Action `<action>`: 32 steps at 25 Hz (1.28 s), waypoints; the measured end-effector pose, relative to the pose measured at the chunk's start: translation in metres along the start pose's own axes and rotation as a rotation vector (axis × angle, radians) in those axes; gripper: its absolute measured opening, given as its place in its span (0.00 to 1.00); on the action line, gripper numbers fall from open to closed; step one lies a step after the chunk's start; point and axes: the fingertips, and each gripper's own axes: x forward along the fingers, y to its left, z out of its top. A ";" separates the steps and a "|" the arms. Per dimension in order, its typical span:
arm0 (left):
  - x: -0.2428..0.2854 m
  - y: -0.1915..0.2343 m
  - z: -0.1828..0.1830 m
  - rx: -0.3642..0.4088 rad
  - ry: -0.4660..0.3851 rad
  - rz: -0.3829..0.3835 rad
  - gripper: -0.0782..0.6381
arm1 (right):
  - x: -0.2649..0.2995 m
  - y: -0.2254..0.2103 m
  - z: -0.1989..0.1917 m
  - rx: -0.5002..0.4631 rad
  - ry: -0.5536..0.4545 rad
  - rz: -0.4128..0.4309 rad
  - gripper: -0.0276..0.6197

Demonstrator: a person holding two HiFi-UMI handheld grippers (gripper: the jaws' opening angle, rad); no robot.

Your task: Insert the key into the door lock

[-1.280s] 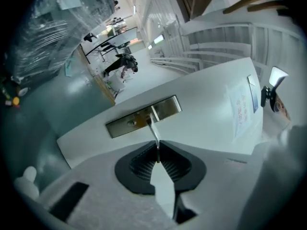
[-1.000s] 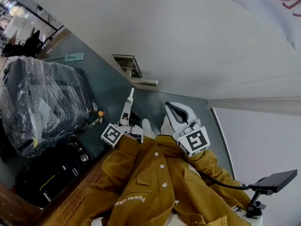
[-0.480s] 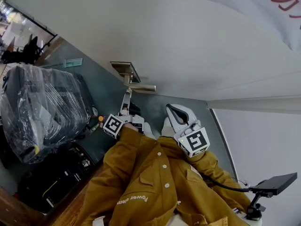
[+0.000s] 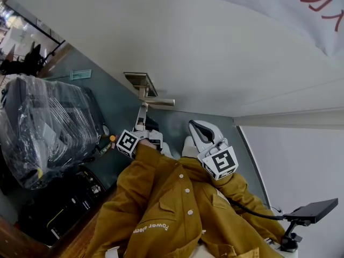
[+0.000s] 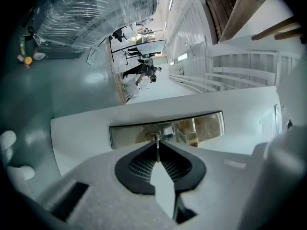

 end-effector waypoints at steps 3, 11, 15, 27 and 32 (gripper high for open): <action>0.003 0.005 0.004 -0.009 -0.015 0.013 0.15 | -0.001 0.000 -0.001 0.001 0.001 0.001 0.05; 0.029 0.005 0.000 -0.134 0.027 -0.115 0.15 | 0.000 0.002 -0.004 0.005 0.010 0.014 0.05; 0.042 0.003 0.002 -0.150 0.081 -0.159 0.15 | 0.001 0.005 -0.005 -0.004 0.010 0.027 0.05; 0.052 -0.016 -0.008 -0.032 0.140 -0.219 0.33 | 0.000 0.002 -0.005 -0.008 0.003 0.028 0.05; 0.029 -0.006 -0.008 0.138 0.171 -0.151 0.33 | 0.001 0.005 -0.003 -0.004 -0.006 0.037 0.05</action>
